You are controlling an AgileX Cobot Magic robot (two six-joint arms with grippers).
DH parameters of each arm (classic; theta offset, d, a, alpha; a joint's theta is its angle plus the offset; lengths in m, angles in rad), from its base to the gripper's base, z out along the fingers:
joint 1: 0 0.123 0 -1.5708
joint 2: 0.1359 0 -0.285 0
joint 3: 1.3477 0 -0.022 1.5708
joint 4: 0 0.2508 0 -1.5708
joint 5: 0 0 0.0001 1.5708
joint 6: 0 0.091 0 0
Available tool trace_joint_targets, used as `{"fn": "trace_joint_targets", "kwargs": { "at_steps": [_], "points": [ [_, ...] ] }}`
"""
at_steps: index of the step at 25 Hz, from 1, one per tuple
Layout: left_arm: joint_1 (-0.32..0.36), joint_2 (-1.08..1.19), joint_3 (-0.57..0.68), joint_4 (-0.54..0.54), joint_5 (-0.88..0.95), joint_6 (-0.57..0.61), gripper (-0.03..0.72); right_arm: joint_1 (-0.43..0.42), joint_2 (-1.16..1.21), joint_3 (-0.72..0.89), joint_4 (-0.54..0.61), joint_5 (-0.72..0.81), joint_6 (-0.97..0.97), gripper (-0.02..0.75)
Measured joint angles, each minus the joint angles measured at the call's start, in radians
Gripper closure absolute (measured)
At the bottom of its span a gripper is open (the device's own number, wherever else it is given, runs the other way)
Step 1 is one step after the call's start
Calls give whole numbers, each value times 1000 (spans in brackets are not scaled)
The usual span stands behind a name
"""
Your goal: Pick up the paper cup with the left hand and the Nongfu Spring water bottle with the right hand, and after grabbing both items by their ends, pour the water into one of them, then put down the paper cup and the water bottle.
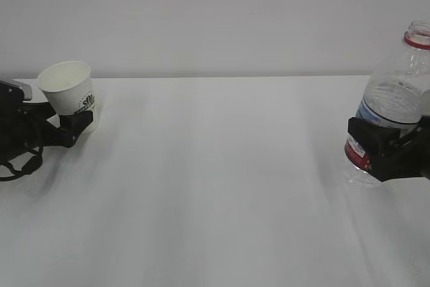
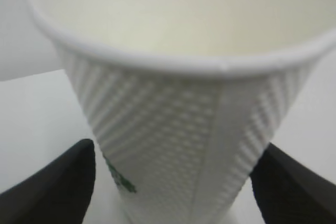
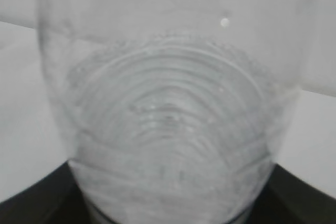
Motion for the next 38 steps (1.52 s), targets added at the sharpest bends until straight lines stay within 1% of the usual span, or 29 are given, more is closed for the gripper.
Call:
{"fn": "trace_joint_targets", "kwargs": {
  "at_steps": [7, 9, 12, 16, 23, 31, 38],
  "points": [
    [-2, 7, -16, -2, -2, -6, 1, 0, 0, 0, -2, 0, 0, 234],
    [-2, 10, -18, -2, -2, -16, 17, 0, 0, 0, -2, 0, 0, 234],
    [-2, 10, -18, -2, -11, -34, 71, 0, 0, 0, -2, 0, 0, 234],
    [-2, 10, -19, 2, -15, -63, 92, 0, 0, 0, -2, 0, 0, 234],
    [-2, 10, -21, 91, -24, -128, 96, 0, 0, 0, -2, 0, 0, 234],
    [-2, -42, -21, 235, -5, -185, 97, 0, 0, 0, -2, 0, 0, 234],
    [-2, -166, 65, 271, 6, -192, 97, 0, 0, 0, -2, 0, 0, 234]
  ]
}}
